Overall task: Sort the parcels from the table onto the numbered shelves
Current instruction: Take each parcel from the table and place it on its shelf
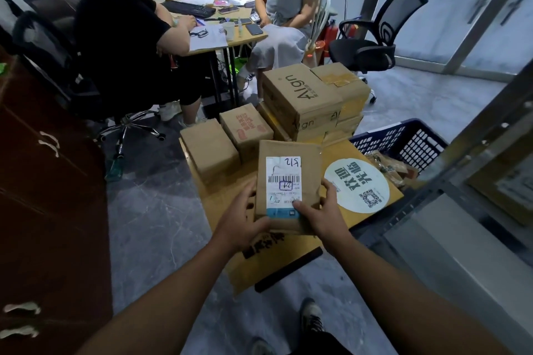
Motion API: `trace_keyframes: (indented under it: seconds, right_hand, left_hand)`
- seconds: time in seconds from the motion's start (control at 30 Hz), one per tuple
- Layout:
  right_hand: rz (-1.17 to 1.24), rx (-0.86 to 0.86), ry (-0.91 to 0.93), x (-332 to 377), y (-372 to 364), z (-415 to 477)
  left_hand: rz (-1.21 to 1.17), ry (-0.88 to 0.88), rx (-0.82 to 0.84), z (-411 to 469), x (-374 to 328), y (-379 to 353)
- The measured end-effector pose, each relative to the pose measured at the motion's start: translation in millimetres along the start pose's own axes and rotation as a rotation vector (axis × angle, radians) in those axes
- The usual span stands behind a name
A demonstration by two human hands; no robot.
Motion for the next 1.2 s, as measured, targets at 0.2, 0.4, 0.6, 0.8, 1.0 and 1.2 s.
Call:
trace_keyframes:
  seconds: [0.2,0.4,0.6,0.8,1.0,1.2]
  right_hand:
    - [0.158,-0.190,0.038,4.5,57.2,-14.9]
    - [0.170,-0.404,0.161,10.2,142.2,-44.5]
    - [0.218,-0.630,0.147,3.1,242.6,-95.6]
    - [0.106,-0.847,0.205,-1.5,322.7,-143.4]
    - [0.001,-0.954,0.239,3.2,383.9,-167.7]
    - [0.026,-1.011,0.241,-9.4,404.4,-169.5]
  left_hand:
    - [0.057,-0.112,0.045,25.5,-51.8,-33.0]
    - [0.070,-0.281,0.115,40.4,-109.0,-96.7]
    - [0.224,-0.438,0.261,44.6,-163.7,-172.8]
    - [0.604,-0.692,0.400,31.0,-229.2,-242.3]
    - [0.834,-0.867,0.471,11.6,-284.1,-294.7]
    - [0.791,-0.878,0.527,20.3,-293.7,-327.4]
Point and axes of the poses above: each hand's wrist, its own z-axis towards the middle knuckle, its own y-axis out of the back of the hand, x = y × z, the point moved 1 cm from there along z, towards the middle knuckle, and after that the axes turned 5 degrees about -x, right-handed, at the moved point
